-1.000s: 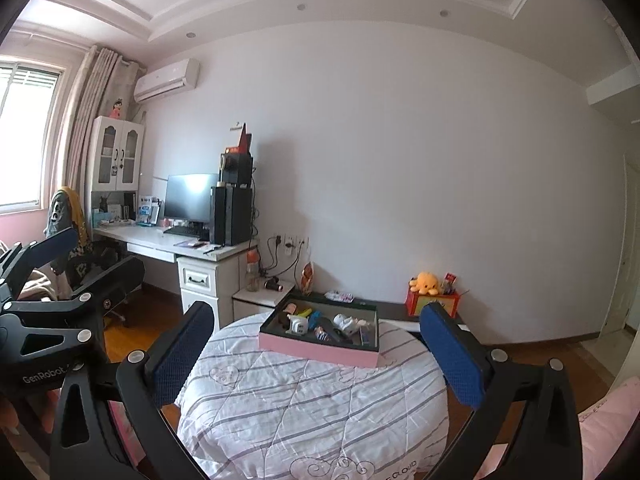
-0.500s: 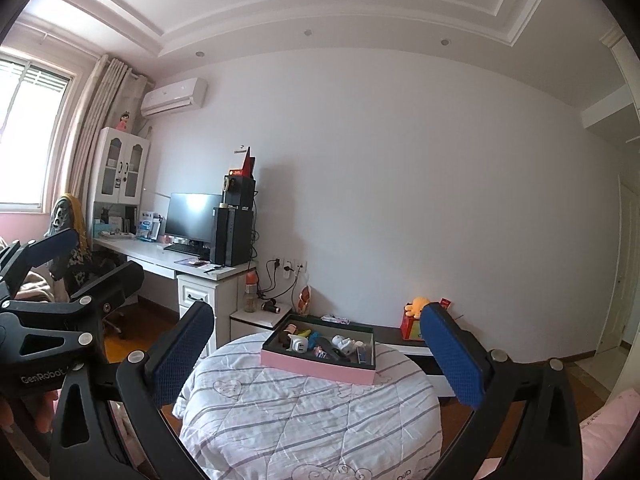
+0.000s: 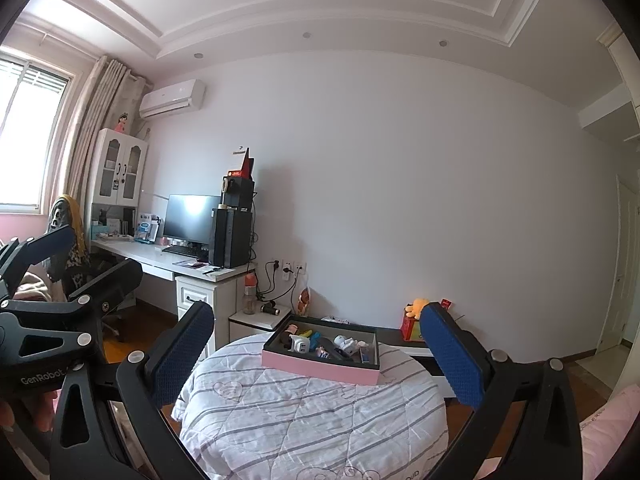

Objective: Organize rigid objects

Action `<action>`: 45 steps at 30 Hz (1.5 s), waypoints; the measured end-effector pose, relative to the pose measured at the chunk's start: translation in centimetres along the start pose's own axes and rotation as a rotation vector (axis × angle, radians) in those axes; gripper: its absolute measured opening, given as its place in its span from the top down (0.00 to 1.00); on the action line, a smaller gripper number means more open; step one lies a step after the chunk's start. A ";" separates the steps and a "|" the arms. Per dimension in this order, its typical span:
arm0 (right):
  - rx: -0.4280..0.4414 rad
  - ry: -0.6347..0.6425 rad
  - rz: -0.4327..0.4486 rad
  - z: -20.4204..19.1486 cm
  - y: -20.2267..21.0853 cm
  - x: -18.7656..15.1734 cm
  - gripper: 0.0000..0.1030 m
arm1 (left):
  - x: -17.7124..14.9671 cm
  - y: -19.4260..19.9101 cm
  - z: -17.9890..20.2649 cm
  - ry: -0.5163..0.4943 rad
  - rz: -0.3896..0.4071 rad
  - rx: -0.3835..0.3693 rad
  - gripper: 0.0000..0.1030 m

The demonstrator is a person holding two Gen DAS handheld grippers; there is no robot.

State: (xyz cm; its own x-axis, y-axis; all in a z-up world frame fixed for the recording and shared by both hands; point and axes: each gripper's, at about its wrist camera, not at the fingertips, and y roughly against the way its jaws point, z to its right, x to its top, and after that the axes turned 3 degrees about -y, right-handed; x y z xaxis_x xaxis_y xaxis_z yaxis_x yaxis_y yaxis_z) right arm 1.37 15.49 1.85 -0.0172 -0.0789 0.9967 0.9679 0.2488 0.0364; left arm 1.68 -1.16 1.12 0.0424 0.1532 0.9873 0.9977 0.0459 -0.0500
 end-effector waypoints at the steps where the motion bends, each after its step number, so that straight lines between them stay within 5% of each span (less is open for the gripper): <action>1: 0.001 0.000 -0.002 -0.2 -0.2 -0.2 0.00 | -0.2 -0.2 -0.2 0.001 -0.008 -0.001 0.00; 45: 0.005 0.010 -0.056 -1.6 -2.4 -1.0 0.00 | -2.2 -3.0 -1.8 0.019 -0.059 0.002 0.00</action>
State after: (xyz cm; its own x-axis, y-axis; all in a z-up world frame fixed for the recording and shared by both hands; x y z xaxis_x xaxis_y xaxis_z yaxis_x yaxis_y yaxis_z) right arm -0.58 13.44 0.66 -0.0693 -0.1023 0.9923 0.9642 0.2484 0.0929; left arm -1.26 -3.40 -0.60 -0.0158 0.1314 0.9912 0.9984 0.0560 0.0085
